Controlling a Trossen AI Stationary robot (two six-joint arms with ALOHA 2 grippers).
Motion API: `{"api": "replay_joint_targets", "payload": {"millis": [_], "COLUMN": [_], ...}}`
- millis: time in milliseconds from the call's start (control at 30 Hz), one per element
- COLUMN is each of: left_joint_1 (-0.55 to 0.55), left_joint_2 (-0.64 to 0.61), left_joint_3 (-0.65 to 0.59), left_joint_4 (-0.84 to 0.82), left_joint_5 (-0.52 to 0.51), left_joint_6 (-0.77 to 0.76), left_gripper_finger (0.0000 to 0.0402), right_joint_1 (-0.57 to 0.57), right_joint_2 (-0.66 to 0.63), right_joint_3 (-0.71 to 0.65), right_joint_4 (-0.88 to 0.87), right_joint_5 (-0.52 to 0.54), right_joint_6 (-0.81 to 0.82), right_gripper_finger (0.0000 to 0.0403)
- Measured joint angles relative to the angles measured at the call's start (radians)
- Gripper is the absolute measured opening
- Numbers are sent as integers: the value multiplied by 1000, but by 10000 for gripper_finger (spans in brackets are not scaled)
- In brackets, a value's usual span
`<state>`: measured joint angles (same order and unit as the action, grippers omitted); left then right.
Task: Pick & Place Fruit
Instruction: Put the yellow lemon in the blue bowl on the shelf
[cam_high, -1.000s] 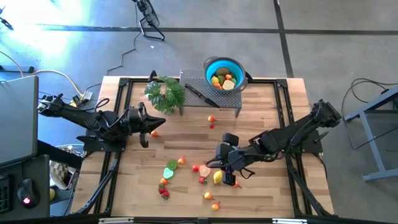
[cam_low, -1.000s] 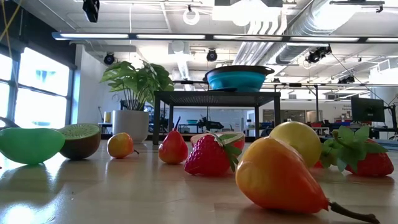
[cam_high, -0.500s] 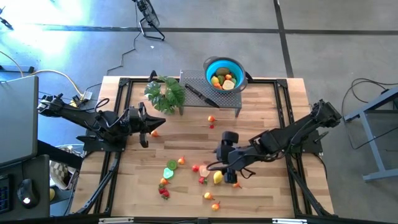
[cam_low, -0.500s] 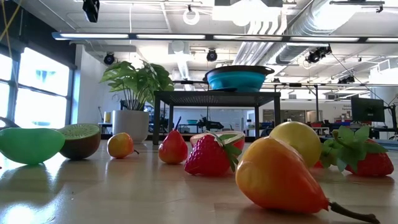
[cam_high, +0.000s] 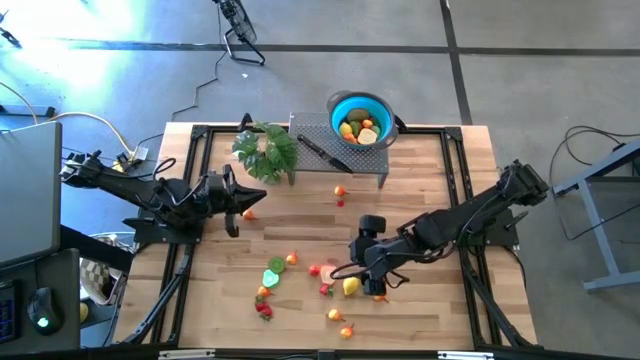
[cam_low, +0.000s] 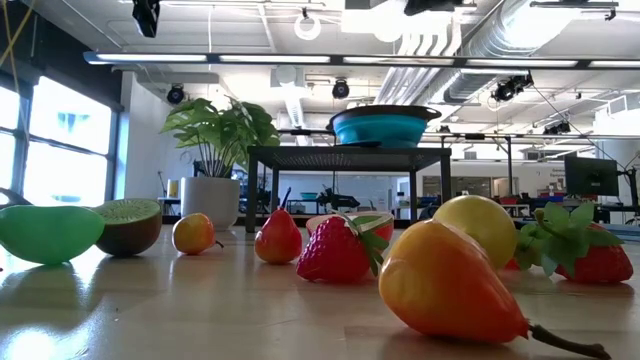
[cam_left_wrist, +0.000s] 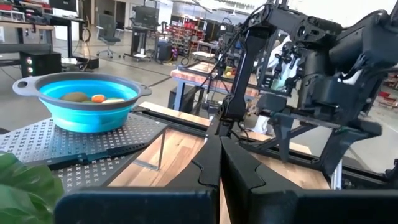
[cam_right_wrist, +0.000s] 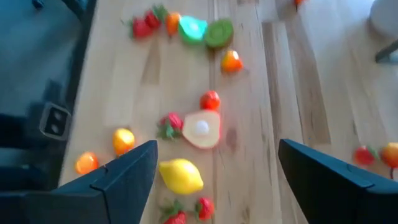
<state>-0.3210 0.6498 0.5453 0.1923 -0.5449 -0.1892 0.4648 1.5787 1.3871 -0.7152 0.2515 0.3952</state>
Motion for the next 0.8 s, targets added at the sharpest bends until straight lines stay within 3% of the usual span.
{"api": "replay_joint_targets", "payload": {"millis": [467, 800], "left_joint_1": [0, 0], "left_joint_2": [0, 0], "left_joint_3": [0, 0], "left_joint_4": [-24, -24], "left_joint_5": [0, 1], "left_joint_6": [0, -21], "left_gripper_finger": [0, 0], "right_joint_1": [0, 0], "right_joint_2": [0, 0], "right_joint_3": [-202, -310], "right_joint_4": [268, 416], "right_joint_5": [-115, -207], "right_joint_6": [-92, -65], "right_gripper_finger": [322, 321]}}
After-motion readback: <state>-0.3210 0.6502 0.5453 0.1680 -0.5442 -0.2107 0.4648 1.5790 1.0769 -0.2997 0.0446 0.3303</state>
